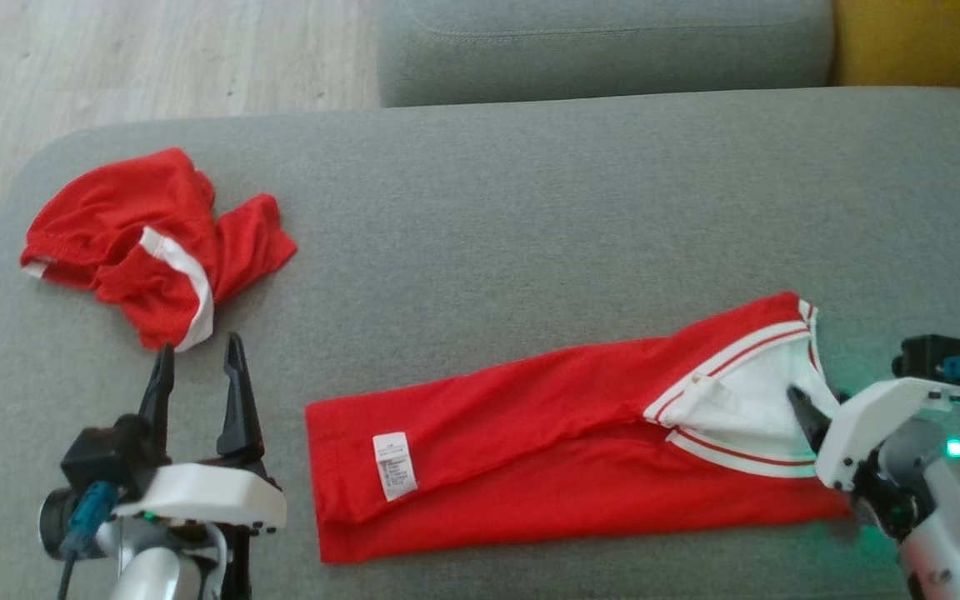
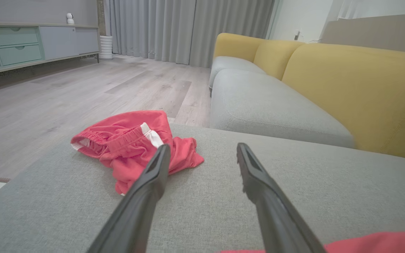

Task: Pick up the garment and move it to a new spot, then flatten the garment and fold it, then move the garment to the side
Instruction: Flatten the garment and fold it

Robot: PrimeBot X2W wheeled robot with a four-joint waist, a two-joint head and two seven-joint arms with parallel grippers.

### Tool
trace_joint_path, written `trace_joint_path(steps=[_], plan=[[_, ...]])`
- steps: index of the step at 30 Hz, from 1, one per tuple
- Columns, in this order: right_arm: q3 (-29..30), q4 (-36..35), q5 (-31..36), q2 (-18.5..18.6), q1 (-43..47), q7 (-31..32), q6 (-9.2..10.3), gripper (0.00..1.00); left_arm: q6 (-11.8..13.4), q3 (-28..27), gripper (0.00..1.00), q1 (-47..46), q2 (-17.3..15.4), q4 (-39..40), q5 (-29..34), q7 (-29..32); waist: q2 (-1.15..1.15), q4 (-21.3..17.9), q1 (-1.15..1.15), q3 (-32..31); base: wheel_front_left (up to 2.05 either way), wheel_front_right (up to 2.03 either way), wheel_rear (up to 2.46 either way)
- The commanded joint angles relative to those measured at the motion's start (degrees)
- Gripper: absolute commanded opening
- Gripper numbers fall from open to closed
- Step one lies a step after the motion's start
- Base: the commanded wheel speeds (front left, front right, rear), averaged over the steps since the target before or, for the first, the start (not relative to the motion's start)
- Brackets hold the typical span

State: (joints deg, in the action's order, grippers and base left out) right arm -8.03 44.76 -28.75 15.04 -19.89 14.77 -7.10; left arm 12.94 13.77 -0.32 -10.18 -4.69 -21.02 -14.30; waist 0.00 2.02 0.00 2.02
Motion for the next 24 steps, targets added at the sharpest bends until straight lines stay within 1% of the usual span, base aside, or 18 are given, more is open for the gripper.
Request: trace_joint_path(steps=[1, 2, 4, 5, 10, 11, 12, 13, 15, 18, 19, 20, 22, 24], plan=[[-0.02, 1.07, 0.55, 0.32, -2.93, 2.99, -0.39, 1.00, -0.63, -2.96, 1.00, -3.51, 0.28, 1.28, 0.95, -0.69, 0.00, 0.74, 0.00, 0.31, 0.00, 0.00, 0.00], [0.84, 4.66, 1.16, -0.09, -3.99, 7.49, -0.39, 1.00, -1.32, -3.41, 1.00, -3.56, 0.88, 0.80, 1.45, -0.69, 0.00, 1.30, 0.00, 0.40, 0.00, 0.00, 0.00], [0.89, 6.85, 0.88, -1.05, -4.78, 11.92, -0.39, 1.00, -1.90, -3.86, 1.00, -3.56, 1.40, 0.43, 1.98, -0.70, 0.00, 1.82, 0.00, 0.50, 0.00, 0.00, 0.00], [0.65, 7.05, 0.26, -1.62, -5.02, 13.36, -0.39, 1.00, -2.18, -4.06, 1.00, -3.56, 1.66, 0.26, 2.23, -0.70, 0.00, 2.07, 0.00, 0.58, 0.00, 0.00, 0.00], [-0.73, 6.86, -2.69, -3.07, -4.82, 16.53, -0.39, 0.99, -3.33, -5.10, 1.00, -3.32, 2.70, -0.54, 3.27, -0.70, 0.00, 2.77, 0.00, 0.79, 0.00, 0.00, 0.00], [-1.12, 6.77, -3.18, -3.20, -4.70, 16.96, -0.39, 0.71, -3.53, -5.30, 1.00, -3.29, 2.88, -0.67, 3.46, -0.70, 0.00, 2.83, 0.00, 0.80, 0.00, 0.00, 0.00], [-1.62, 6.63, -3.61, -3.22, -4.56, 17.38, -0.39, 0.40, -3.71, -5.52, 1.00, -3.25, 3.07, -0.79, 3.63, -0.70, 0.00, 2.88, 0.00, 0.78, 0.00, 0.00, 0.00], [-1.97, 6.36, -4.08, -3.15, -4.48, 17.40, -0.39, 0.00, -3.88, -5.73, 1.00, -3.22, 3.23, -0.91, 3.80, -0.70, 0.00, 2.91, 0.00, 0.74, 0.00, 0.00, 0.00], [-2.50, 5.46, -4.79, -2.78, -4.65, 16.70, -0.39, 0.00, -4.17, -6.18, 1.00, -3.13, 3.54, -1.09, 4.14, -0.70, 0.00, 2.88, 0.00, 0.57, 0.00, 0.00, 0.00], [-2.28, 4.21, -4.54, -0.98, -5.56, 14.14, -0.39, 0.00, -4.53, -6.75, 1.00, -2.75, 4.02, -1.17, 4.66, -0.70, 0.00, 2.54, 0.00, 0.21, 0.00, 0.00, 0.00], [-2.28, 4.21, -4.54, -0.98, -5.56, 14.14, -0.39, 0.00, -4.53, -6.75, 1.00, -2.75, 4.02, -1.17, 4.66, -0.70, 0.00, 2.54, 0.00, 0.21, 0.00, 0.00, 0.00], [-2.04, 3.91, -4.50, -0.23, -5.96, 13.65, -0.39, 0.00, -4.68, -6.85, 1.00, -2.62, 4.20, -1.18, 4.80, -0.70, 0.00, 2.38, 0.00, 0.12, 0.00, 0.00, 0.00], [-1.52, 3.44, -3.85, 2.12, -6.86, 12.96, -0.39, 0.00, -4.87, -7.05, 1.00, -2.35, 4.56, -1.21, 5.11, -0.70, 0.00, 2.06, 0.00, -0.04, 0.00, 0.00, 0.00], [-0.69, 2.90, -2.22, 5.36, -7.98, 11.86, -0.39, 0.00, -5.04, -7.29, 1.00, -2.11, 4.87, -1.18, 5.35, -0.70, 0.00, 1.76, 0.00, -0.15, 0.00, 0.00, 0.00]])
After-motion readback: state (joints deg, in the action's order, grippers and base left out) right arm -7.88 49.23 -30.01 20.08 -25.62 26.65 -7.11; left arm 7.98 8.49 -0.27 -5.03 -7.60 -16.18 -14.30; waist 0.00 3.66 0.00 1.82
